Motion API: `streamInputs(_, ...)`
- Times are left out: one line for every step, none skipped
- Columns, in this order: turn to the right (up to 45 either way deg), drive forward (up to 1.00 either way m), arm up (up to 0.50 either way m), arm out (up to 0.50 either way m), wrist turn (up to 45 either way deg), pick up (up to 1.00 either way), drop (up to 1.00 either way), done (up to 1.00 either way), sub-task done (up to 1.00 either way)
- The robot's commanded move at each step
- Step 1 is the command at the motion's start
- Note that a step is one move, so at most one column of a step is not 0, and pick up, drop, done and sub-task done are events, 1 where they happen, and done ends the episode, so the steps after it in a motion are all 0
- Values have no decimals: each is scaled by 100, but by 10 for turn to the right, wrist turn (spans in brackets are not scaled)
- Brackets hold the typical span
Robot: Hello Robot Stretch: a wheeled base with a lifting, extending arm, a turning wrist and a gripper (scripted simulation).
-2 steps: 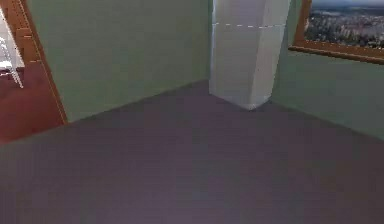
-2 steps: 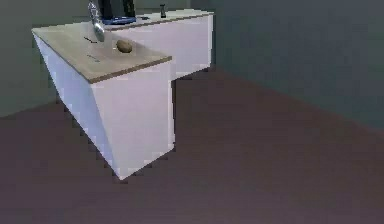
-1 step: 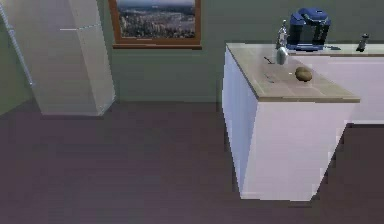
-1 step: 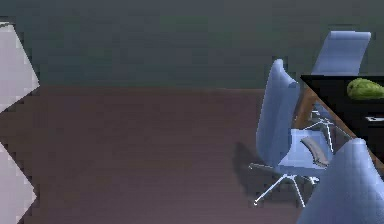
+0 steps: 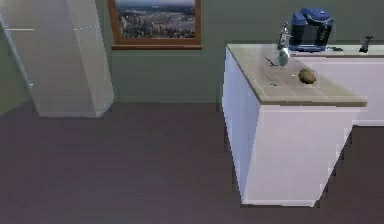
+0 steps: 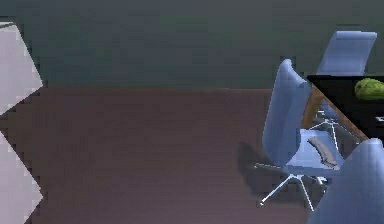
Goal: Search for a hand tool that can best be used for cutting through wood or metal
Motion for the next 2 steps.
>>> streamInputs(-450,0,0,0,0,0,0,0,0)
streamInputs(-450,0,0,0,0,0,0,0,0)
